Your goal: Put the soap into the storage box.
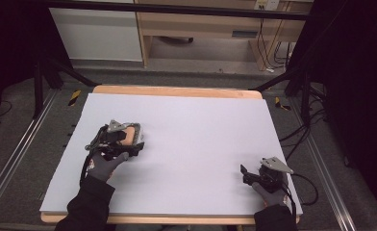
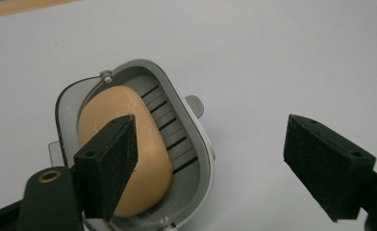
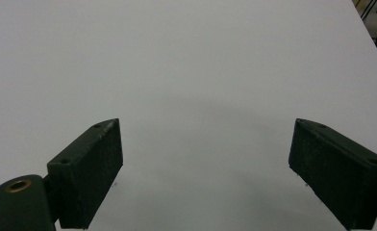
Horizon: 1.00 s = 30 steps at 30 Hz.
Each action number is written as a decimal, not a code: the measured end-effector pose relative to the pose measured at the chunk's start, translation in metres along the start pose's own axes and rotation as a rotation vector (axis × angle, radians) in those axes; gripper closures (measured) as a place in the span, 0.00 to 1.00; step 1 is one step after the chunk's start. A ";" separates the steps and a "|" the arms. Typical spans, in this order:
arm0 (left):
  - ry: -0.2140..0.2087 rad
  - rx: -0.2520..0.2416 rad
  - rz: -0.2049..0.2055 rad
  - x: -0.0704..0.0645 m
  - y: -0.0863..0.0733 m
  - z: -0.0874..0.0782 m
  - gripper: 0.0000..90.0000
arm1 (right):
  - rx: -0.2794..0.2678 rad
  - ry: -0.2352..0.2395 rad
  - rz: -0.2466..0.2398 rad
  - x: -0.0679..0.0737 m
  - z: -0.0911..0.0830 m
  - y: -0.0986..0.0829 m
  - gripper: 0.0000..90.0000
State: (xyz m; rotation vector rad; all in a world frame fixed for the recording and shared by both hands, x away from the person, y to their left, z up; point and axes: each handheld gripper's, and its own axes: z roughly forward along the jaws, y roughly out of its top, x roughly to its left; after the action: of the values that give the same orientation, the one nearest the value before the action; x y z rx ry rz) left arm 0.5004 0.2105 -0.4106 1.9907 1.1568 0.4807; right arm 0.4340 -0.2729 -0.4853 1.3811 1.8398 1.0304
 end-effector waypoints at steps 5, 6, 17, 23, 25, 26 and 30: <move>0.012 0.000 0.008 0.002 -0.011 -0.010 0.17 | -0.001 -0.002 0.000 0.000 0.000 0.000 0.13; 0.014 -0.003 0.009 0.003 -0.014 -0.012 0.17 | -0.001 -0.002 0.000 0.000 0.000 0.000 0.13; 0.063 -0.003 -0.005 0.023 -0.044 -0.033 0.13 | 0.000 -0.003 0.000 0.000 0.000 0.000 0.13; 0.077 -0.004 -0.021 0.035 -0.063 -0.036 0.13 | -0.002 -0.004 -0.001 0.000 0.000 0.000 0.13; 0.086 -0.002 -0.032 0.040 -0.069 -0.036 0.13 | -0.003 -0.003 0.000 0.000 0.000 0.000 0.13; 0.089 -0.004 -0.041 0.041 -0.072 -0.037 0.13 | -0.004 -0.004 -0.001 0.000 0.000 0.000 0.13; 0.112 -0.005 -0.056 0.048 -0.084 -0.039 0.13 | -0.005 -0.006 -0.002 0.000 0.000 0.000 0.13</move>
State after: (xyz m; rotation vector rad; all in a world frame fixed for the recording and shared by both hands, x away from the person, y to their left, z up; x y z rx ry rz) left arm 0.4529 0.2932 -0.4537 1.9423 1.2749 0.5715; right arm 0.4336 -0.2729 -0.4853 1.3778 1.8325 1.0289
